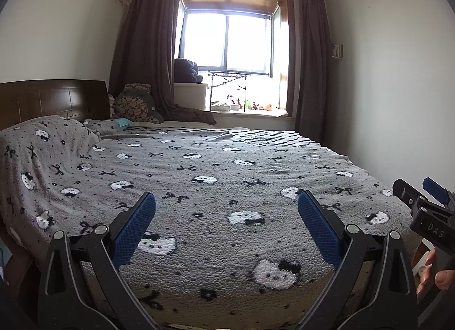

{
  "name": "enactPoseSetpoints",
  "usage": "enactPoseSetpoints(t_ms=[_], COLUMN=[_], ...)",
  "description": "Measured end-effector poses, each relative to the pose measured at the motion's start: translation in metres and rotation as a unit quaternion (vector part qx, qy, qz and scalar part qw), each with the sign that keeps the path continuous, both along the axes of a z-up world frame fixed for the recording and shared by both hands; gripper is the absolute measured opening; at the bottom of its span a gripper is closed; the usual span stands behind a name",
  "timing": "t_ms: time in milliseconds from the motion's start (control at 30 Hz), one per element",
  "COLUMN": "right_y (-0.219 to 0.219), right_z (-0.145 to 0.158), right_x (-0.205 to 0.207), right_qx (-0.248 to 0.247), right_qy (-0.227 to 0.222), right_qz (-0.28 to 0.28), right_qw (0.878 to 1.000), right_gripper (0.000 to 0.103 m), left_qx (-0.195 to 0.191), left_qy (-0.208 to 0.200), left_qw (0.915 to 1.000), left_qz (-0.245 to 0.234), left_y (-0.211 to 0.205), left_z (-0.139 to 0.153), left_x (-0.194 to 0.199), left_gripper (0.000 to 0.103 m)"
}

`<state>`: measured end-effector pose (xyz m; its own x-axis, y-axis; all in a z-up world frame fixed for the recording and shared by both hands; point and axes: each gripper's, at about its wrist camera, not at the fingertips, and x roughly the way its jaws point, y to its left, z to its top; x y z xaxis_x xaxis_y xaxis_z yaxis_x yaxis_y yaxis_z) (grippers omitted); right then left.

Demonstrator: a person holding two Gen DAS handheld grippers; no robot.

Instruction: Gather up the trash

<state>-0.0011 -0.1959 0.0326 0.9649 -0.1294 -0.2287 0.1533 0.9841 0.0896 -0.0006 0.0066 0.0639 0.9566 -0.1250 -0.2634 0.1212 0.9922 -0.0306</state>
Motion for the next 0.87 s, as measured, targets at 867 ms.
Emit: enactPoseSetpoints(t_ms=[867], right_y=[0.0038], right_z=[-0.0041], right_x=[0.0018], right_qx=[-0.001], right_qy=[0.004], right_qz=[0.003], right_qw=[1.0], right_gripper=[0.1], left_qx=[-0.007], left_qy=[0.006], left_qw=[1.0], left_qz=[-0.002], left_y=[0.0003], left_z=[0.002], left_x=[0.0], left_gripper=[0.095])
